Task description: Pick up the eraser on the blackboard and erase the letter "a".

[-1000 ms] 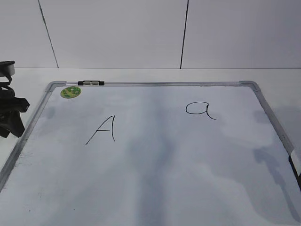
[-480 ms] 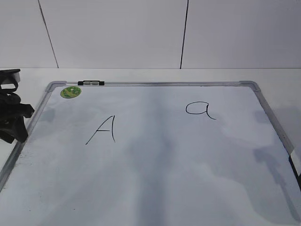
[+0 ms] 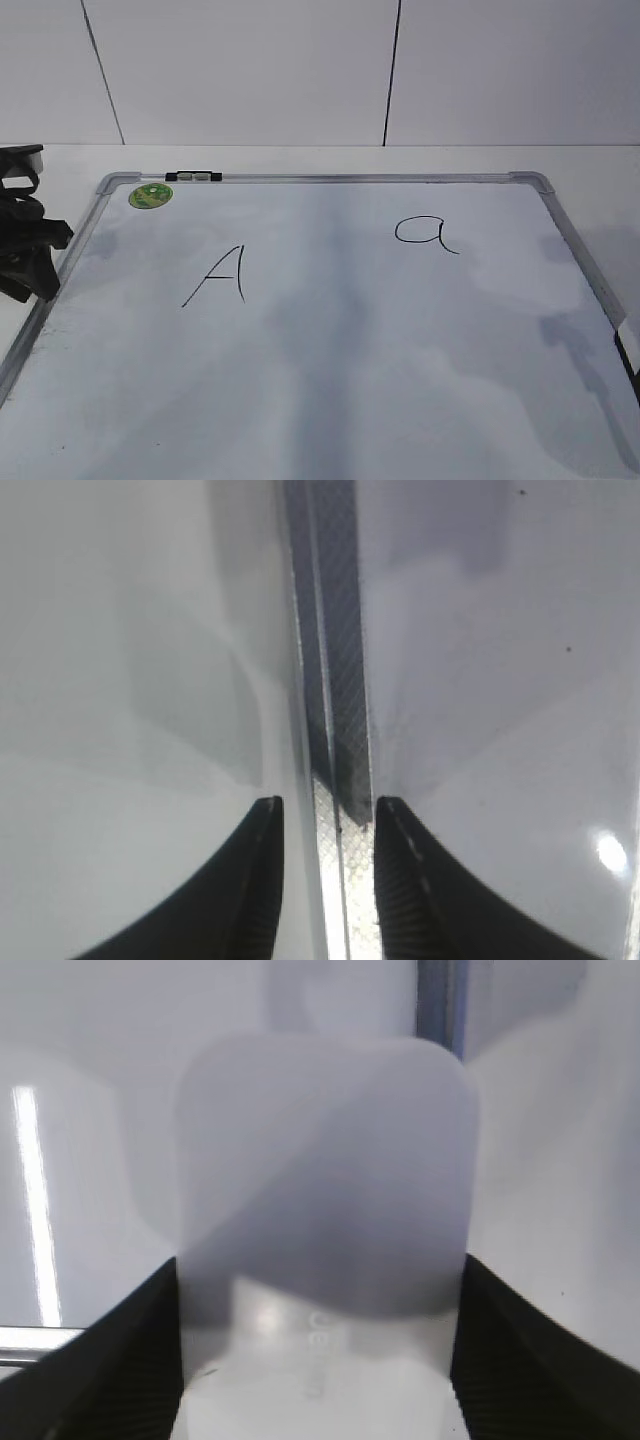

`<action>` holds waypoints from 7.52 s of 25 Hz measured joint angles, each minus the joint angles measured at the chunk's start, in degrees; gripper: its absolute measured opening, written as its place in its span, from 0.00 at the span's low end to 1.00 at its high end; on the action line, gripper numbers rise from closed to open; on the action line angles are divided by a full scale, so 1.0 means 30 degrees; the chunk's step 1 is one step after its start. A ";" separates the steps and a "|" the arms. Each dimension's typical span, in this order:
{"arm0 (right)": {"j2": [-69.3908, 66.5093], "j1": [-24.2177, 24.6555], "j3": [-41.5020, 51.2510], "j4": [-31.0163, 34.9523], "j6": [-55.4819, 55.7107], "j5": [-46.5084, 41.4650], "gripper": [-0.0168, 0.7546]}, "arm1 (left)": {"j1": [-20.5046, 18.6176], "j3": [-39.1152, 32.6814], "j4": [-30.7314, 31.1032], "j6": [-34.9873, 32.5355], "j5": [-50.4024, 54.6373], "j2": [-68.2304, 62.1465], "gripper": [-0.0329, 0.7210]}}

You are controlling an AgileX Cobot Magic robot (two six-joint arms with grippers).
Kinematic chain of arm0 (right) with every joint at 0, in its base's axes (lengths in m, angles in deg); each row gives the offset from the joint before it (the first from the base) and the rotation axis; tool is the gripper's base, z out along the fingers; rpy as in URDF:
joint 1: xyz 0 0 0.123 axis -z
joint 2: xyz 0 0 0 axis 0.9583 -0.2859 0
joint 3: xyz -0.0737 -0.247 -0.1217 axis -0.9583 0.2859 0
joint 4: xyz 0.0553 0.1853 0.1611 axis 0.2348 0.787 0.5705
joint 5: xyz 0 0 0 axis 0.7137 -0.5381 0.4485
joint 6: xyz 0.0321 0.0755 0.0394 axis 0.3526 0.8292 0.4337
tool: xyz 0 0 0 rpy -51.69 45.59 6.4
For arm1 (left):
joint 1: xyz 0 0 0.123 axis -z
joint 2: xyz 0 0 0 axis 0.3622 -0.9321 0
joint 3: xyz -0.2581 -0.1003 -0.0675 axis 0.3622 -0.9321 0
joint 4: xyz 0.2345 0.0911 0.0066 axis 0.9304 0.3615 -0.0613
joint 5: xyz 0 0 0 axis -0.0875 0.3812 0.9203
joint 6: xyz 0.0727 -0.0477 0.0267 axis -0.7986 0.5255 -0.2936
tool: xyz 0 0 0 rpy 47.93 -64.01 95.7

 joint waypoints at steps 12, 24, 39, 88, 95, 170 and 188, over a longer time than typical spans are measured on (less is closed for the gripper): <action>0.0000 0.0000 0.0000 0.0000 0.0000 -0.0056 0.76 | 0.0000 0.0000 -0.0006 0.0000 -0.0155 0.0000 0.34; 0.0000 0.0000 0.0000 0.0000 0.0000 -0.0086 0.76 | 0.0000 0.0000 -0.0073 -0.0030 -0.0155 -0.0331 0.35; 0.0000 0.0000 -0.0042 0.0000 0.0000 -0.0404 0.76 | 0.0000 0.0192 -0.0264 -0.0030 0.0043 -0.0708 0.24; -1.3659 -0.2297 -1.4473 -0.0634 -0.0424 -0.1551 0.76 | 0.0000 0.0273 -0.0323 0.0005 0.0254 -0.0753 0.11; -1.6221 -0.2315 -1.7148 -0.0672 -0.0437 -0.1917 0.76 | 0.0000 0.0273 -0.0323 0.0005 0.0254 -0.0753 0.11; -1.9001 -0.6813 -1.9175 -0.3376 -0.0260 -0.0867 0.76 | 0.0000 0.0273 -0.0339 0.0038 0.0219 -0.0753 0.11; -1.3559 -0.6592 -1.6351 -0.4020 0.1438 -0.3009 0.76 | 0.0000 0.0273 -0.0373 0.0038 0.0219 -0.0753 0.11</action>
